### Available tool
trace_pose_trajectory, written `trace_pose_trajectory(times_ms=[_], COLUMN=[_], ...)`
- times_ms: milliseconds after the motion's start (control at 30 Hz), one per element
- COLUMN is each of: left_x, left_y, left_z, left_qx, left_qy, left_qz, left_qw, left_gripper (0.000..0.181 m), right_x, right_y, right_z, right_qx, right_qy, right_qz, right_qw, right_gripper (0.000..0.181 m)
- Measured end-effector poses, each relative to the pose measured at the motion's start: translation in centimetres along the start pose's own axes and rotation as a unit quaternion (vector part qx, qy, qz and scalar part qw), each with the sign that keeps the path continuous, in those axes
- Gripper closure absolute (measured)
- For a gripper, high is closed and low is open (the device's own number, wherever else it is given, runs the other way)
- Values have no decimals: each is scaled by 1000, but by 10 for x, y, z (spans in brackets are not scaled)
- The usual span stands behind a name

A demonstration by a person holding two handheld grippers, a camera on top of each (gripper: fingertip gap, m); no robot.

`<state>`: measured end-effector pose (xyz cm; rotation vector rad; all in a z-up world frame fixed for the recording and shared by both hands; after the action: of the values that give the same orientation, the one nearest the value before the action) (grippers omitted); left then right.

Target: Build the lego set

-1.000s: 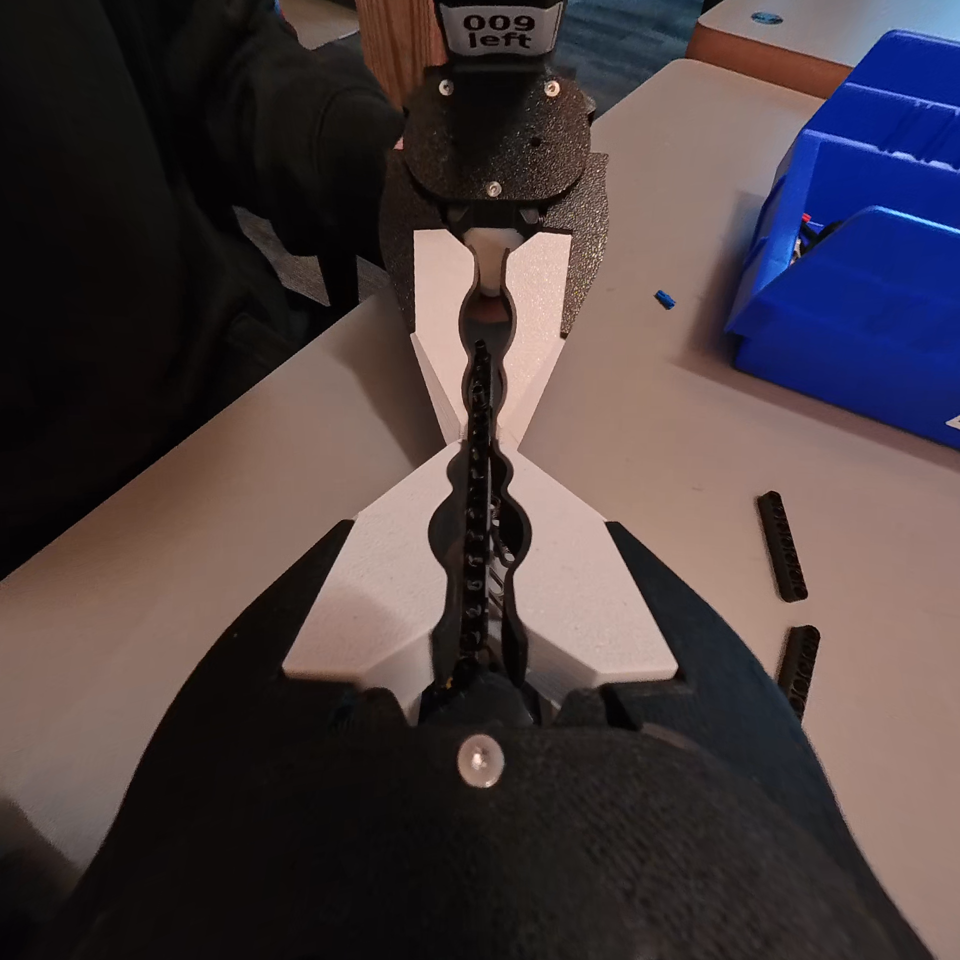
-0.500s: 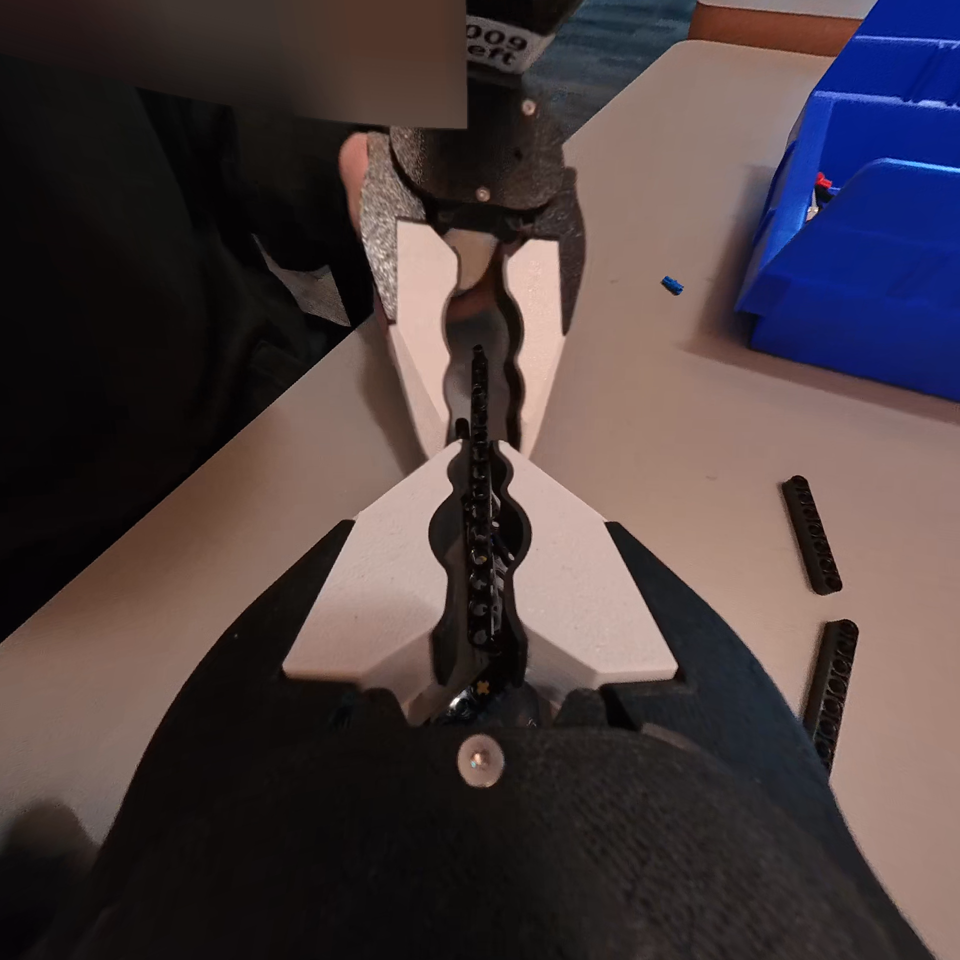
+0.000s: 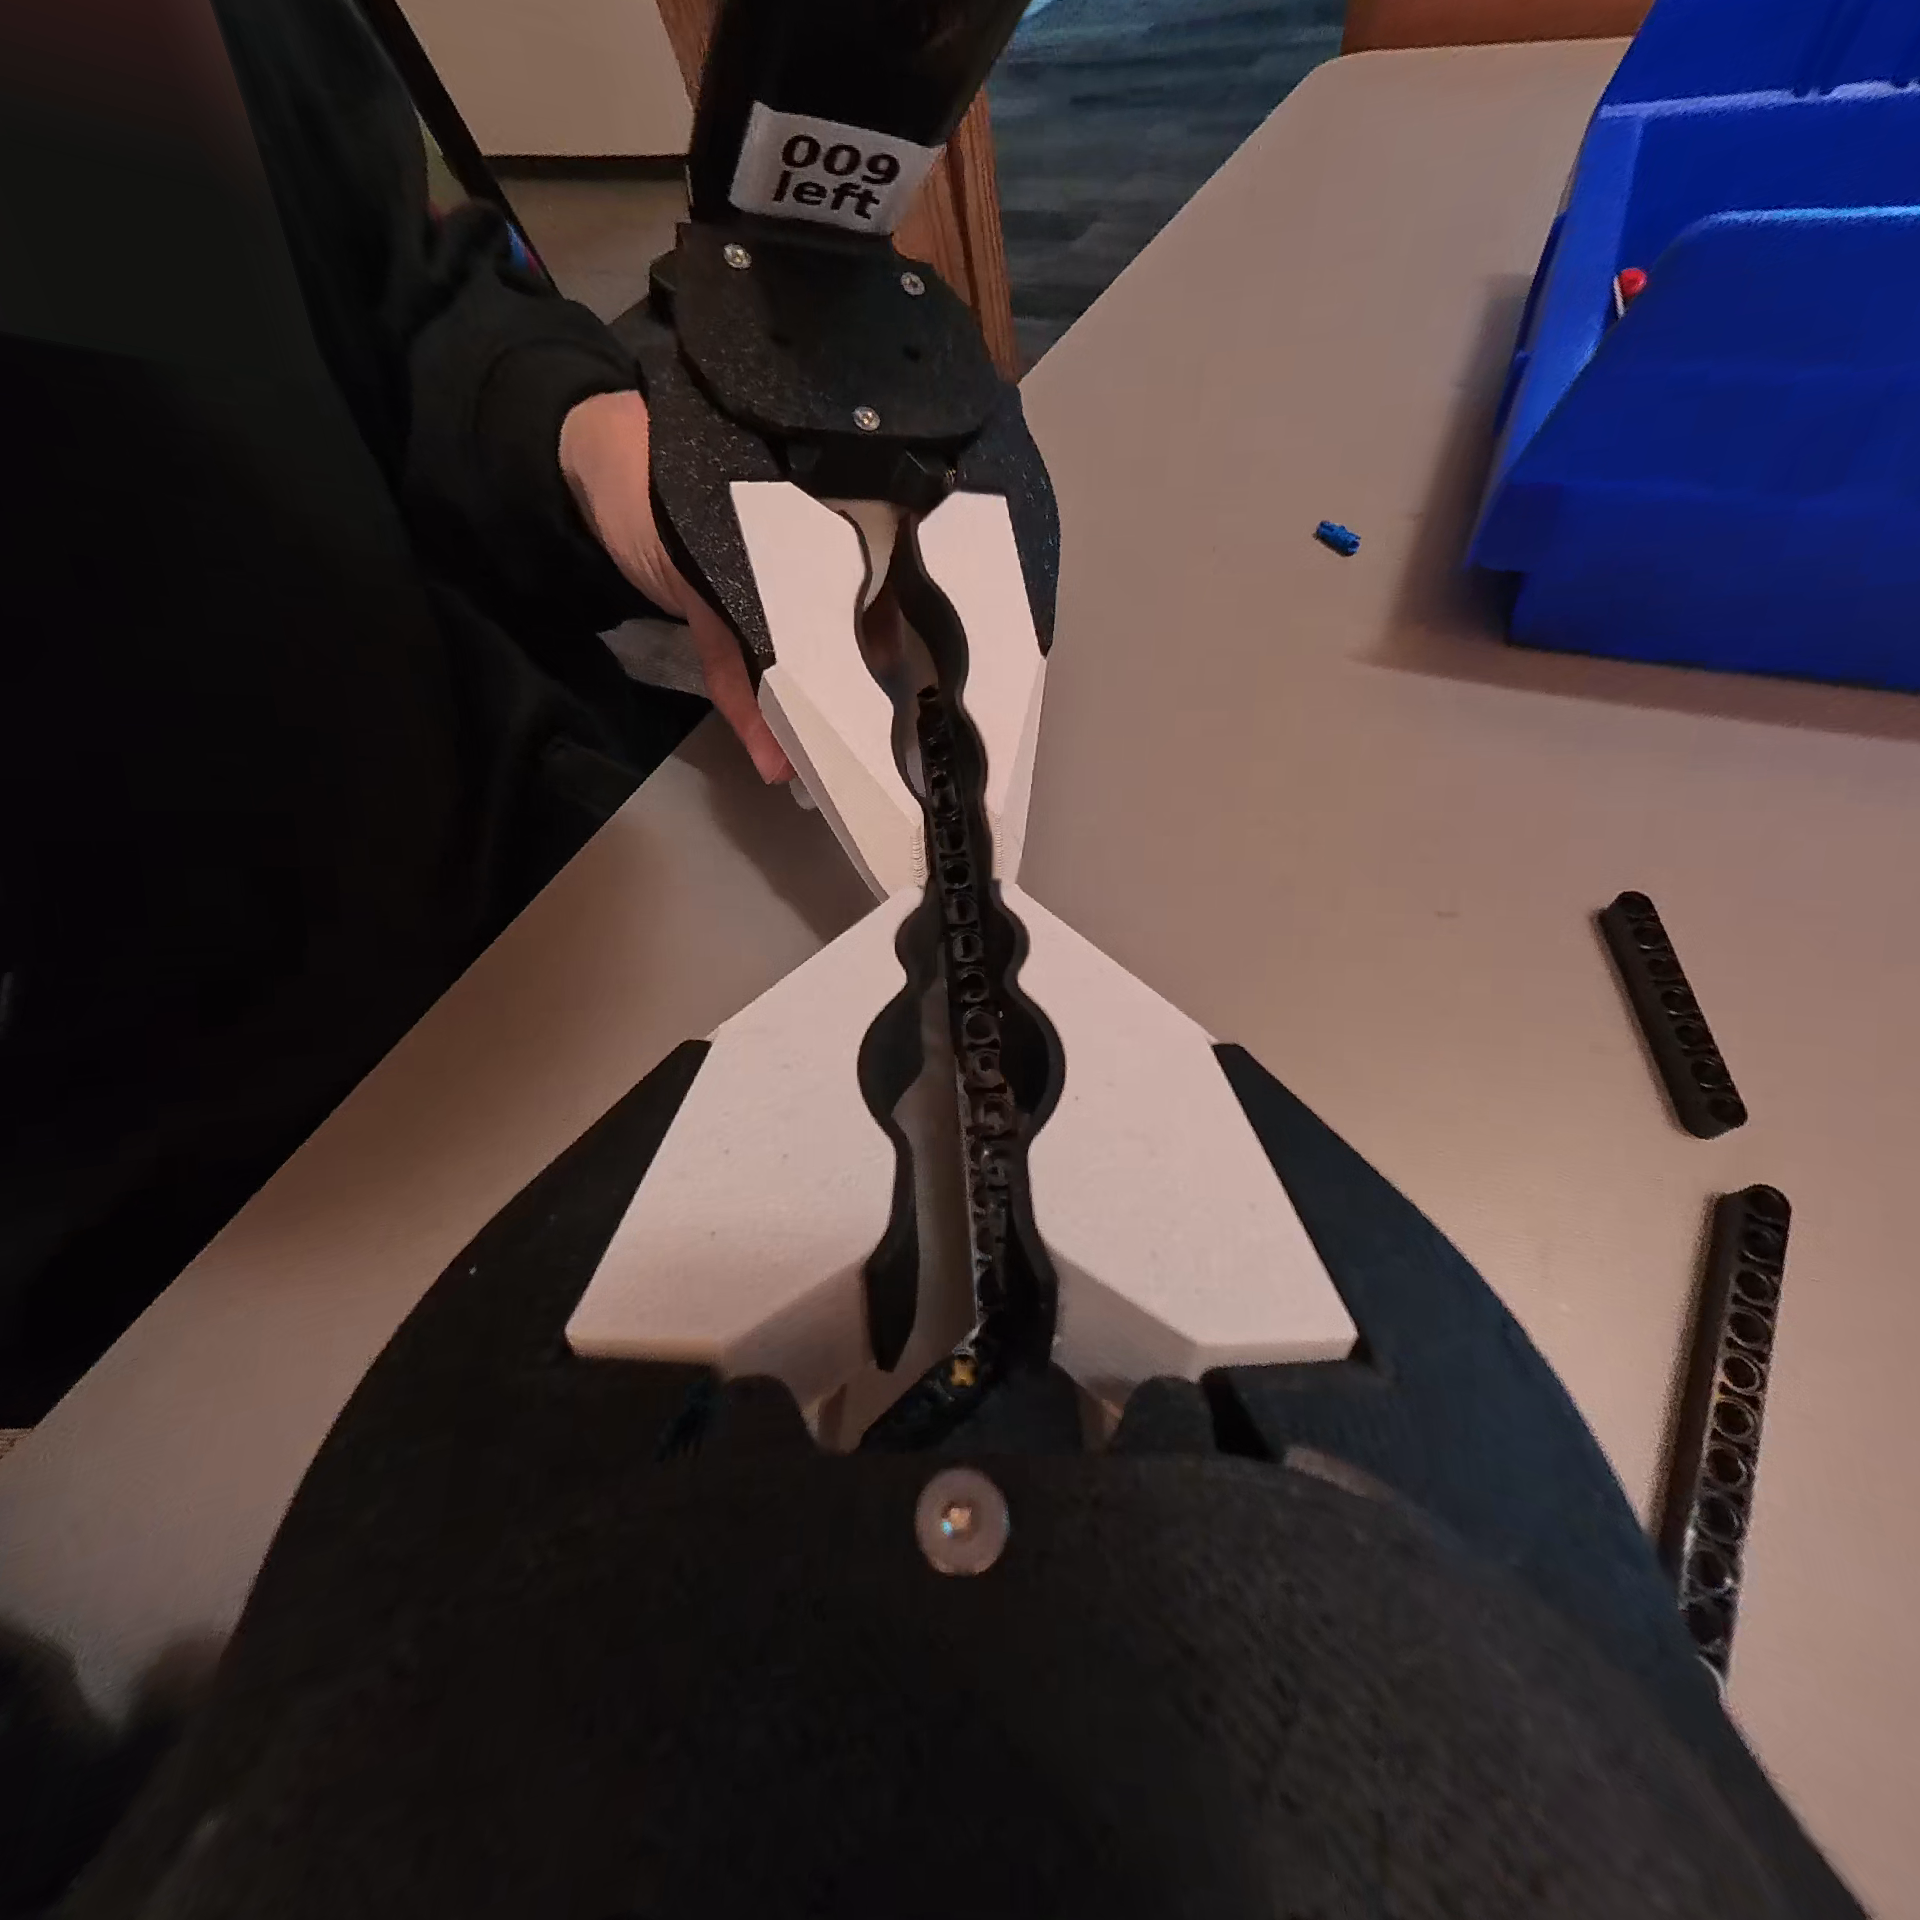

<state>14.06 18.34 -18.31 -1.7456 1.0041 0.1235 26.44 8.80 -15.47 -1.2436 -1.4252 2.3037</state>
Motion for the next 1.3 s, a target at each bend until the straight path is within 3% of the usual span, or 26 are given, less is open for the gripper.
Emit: trace_pose_trajectory(times_ms=[200,367,467,600,967,1300], left_x=[-6,-15,-13,-14,-13,-13], left_y=[2,-6,-9,-10,-11,-10], left_z=[2,2,1,4,6,6], left_qx=[23,165,213,198,190,190], left_qy=[10,-38,11,52,72,84], left_qz=[9,-19,-16,-12,-2,3], left_qw=[1000,985,977,979,979,978], left_gripper=[159,153,157,176,176,176], right_x=[5,7,8,9,-7,-3], right_y=[-4,-5,-5,-4,-1,11], right_z=[4,6,5,6,12,12], right_qx=[-3,0,10,13,-14,-1], right_qy=[23,22,13,-1,11,21], right_qz=[16,19,14,8,-5,7], right_qw=[1000,1000,1000,1000,1000,1000], right_gripper=[176,176,177,176,176,176])
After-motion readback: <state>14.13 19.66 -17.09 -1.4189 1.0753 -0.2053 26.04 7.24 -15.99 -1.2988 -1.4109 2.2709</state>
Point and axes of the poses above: each gripper's, where its closed fingertips meet, x out along the fingers, y out of its underside, z = x × y across the jaws, the point moved 9 cm from there along -x, back along the fingers, and after that the axes turned 8 degrees about z, right-handed, at the moved point
